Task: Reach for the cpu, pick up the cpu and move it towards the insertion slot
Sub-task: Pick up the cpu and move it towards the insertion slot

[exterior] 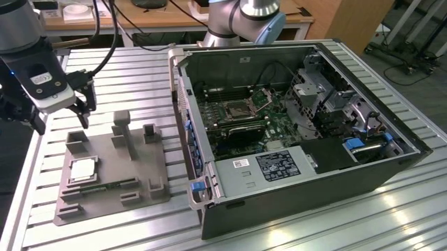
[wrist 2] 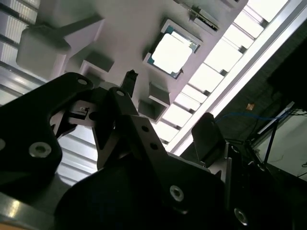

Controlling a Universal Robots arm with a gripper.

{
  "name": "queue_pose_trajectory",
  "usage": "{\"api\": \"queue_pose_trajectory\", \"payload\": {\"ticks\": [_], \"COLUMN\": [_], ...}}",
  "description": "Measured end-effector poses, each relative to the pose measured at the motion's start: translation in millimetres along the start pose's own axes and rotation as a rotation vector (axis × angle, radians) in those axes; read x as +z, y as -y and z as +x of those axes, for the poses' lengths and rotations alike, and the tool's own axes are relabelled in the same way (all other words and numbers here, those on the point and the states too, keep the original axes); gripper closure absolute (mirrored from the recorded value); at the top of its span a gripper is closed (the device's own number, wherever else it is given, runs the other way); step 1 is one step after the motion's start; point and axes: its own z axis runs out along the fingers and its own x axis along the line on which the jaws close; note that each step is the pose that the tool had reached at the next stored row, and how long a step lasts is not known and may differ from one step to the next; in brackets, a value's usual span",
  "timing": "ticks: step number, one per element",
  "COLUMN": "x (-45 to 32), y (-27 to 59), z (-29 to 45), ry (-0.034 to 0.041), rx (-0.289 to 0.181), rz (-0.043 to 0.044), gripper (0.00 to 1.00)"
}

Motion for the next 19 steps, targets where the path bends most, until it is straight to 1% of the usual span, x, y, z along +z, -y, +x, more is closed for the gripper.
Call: {"api": "queue_pose_trajectory", "payload": {"ticks": [9,13,16,19], "x": [16.1,23.4,28.0,31.8], "y": [3.7,6.3,7.9,9.1], "z": [0.0,0.1,0.2,0.4], "ry": [0.0,0.0001,0.0001,0.0004], "rx": [0.0,0.0,0.0,0.0], "rz": [-0.0038,-0.0072,-0.013,-0.0223], "gripper": [0.27,0.27,0.27,0.27]}}
